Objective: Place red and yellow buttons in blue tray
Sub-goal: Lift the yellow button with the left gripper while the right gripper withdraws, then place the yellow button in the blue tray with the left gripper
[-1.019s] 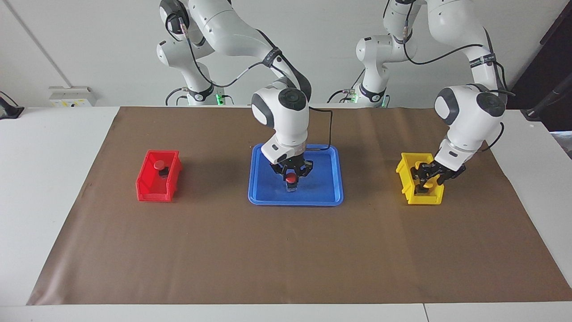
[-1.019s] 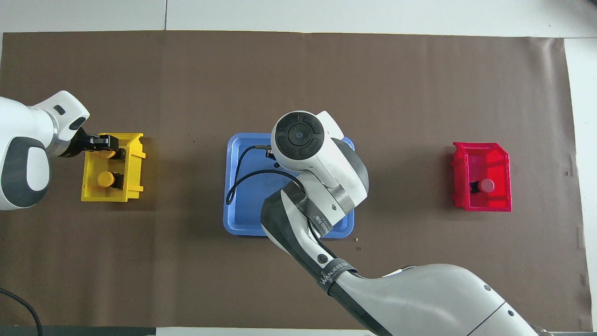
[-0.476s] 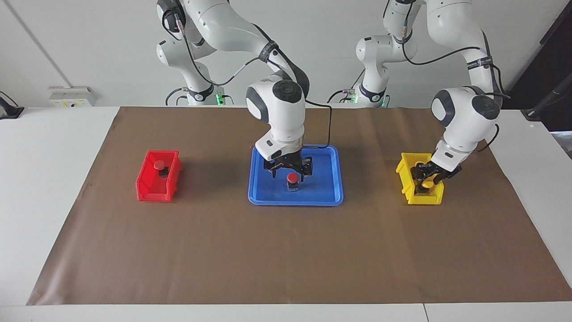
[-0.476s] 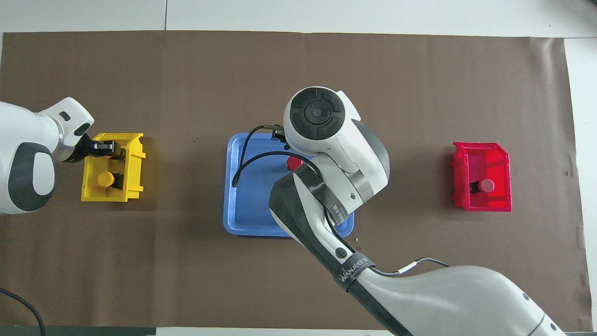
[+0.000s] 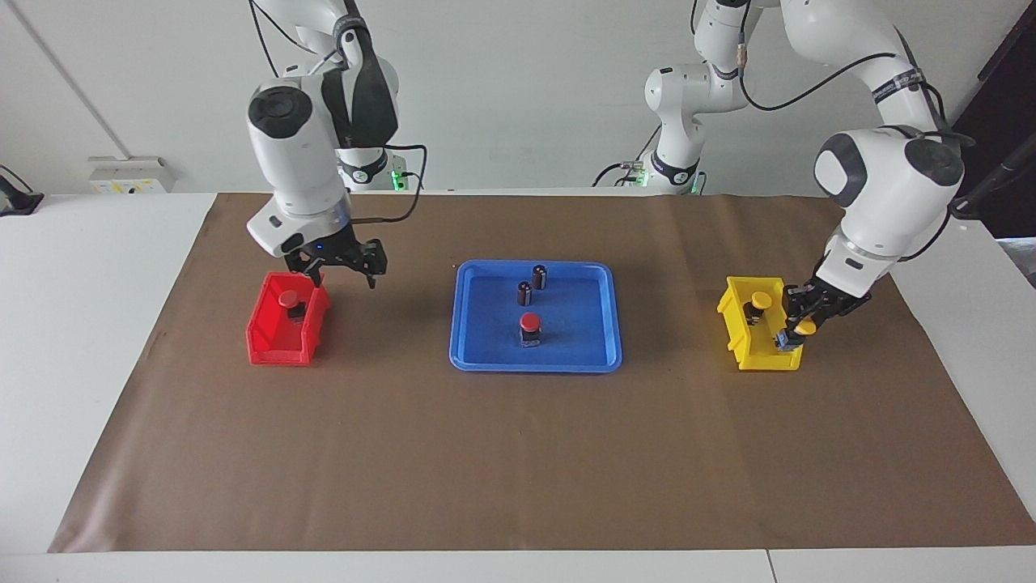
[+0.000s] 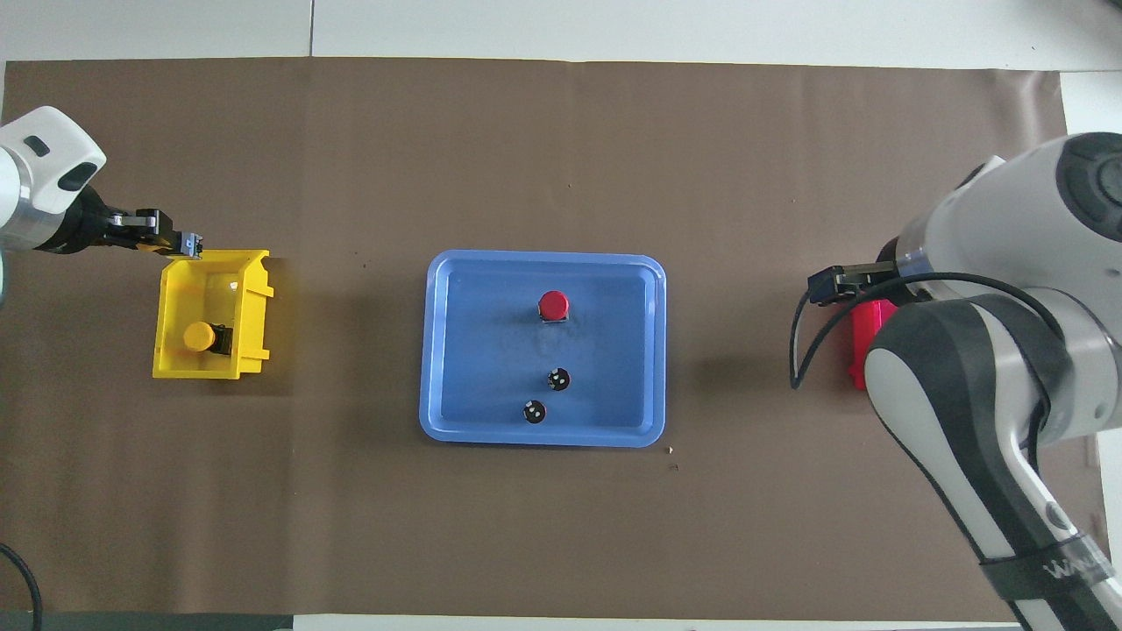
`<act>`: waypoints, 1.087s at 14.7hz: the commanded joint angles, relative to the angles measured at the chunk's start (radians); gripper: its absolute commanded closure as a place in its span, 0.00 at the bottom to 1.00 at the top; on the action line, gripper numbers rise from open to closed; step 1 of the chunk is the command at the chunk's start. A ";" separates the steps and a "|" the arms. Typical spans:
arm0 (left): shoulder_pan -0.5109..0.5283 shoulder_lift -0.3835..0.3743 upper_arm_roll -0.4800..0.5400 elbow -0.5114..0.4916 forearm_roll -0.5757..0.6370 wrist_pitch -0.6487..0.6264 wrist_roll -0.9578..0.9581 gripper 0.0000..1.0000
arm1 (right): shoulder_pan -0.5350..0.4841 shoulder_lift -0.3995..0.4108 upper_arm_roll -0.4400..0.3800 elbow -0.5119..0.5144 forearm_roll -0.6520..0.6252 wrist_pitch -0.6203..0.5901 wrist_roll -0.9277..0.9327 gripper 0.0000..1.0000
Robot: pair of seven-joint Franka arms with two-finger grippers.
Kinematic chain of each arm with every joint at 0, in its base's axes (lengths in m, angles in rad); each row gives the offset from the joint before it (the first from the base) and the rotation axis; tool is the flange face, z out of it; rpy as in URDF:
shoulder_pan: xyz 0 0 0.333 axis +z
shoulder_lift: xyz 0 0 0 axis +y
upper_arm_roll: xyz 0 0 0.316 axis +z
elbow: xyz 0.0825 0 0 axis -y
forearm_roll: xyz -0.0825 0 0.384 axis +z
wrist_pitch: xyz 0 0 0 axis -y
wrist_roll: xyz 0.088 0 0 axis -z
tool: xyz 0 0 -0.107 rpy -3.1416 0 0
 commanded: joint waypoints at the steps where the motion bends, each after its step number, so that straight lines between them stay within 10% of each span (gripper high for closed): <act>1: -0.163 0.030 0.002 0.029 0.020 -0.019 -0.245 0.99 | -0.085 -0.091 0.018 -0.206 0.028 0.151 -0.117 0.12; 9: -0.516 0.072 -0.002 -0.129 0.020 0.193 -0.680 0.99 | -0.173 -0.043 0.016 -0.214 0.028 0.201 -0.186 0.28; 16: -0.610 0.135 -0.002 -0.130 0.020 0.253 -0.773 0.99 | -0.177 -0.016 0.015 -0.226 0.027 0.253 -0.199 0.33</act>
